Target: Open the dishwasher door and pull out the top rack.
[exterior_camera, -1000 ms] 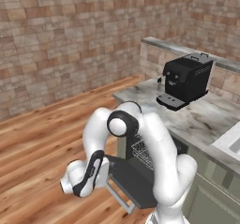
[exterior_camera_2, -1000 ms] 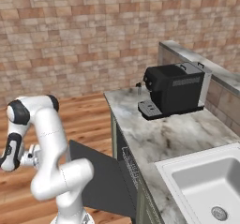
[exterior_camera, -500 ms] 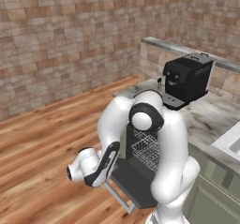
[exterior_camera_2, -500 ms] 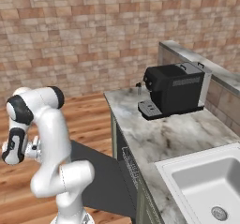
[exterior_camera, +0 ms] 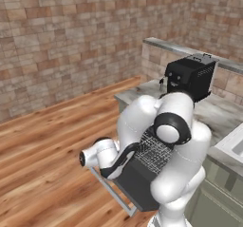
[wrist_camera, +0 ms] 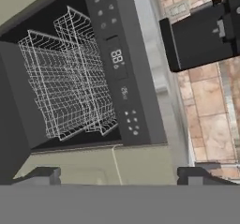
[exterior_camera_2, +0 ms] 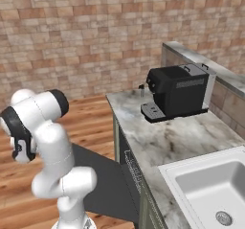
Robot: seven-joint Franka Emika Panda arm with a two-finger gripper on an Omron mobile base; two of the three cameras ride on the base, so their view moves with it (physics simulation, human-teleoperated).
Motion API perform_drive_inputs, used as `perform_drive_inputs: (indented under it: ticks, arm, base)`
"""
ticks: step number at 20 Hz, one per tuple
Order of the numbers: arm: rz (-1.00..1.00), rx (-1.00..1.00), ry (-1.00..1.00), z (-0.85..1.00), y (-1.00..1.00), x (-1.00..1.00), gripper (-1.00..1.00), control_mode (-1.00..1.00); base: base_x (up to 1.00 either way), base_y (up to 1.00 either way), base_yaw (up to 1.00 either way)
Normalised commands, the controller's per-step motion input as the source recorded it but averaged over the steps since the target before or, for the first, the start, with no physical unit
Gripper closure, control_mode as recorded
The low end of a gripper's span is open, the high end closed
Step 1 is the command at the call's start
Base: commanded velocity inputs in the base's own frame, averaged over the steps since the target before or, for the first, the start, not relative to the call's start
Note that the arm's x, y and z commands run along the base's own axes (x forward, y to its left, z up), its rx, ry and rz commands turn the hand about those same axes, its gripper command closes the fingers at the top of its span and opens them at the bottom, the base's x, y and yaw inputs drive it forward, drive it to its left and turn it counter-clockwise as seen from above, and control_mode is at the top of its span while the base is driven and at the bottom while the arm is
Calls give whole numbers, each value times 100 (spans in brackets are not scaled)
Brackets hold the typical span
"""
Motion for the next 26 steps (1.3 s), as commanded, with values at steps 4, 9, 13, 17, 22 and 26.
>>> perform_drive_inputs:
  ticks: [4, 9, 13, 17, 22, 26]
  arm:
    - [-1, 7, -10, 1, -19, 44, -100, -100]
    - [-10, 5, -14, 0, -1, 33, -100, -100]
    - [-17, 9, -12, 0, 0, 21, -100, -100]
    - [-14, 13, -6, -9, 0, 4, -100, -100]
    - [-3, 2, -1, -5, 0, 9, -100, -100]
    - [-3, -1, -31, 0, 9, 22, -100, -100]
  base:
    - [0, 0, 0]
    - [0, 0, 0]
    - [0, 0, 0]
    - [0, 0, 0]
    - [0, 0, 0]
    - [0, 0, 0]
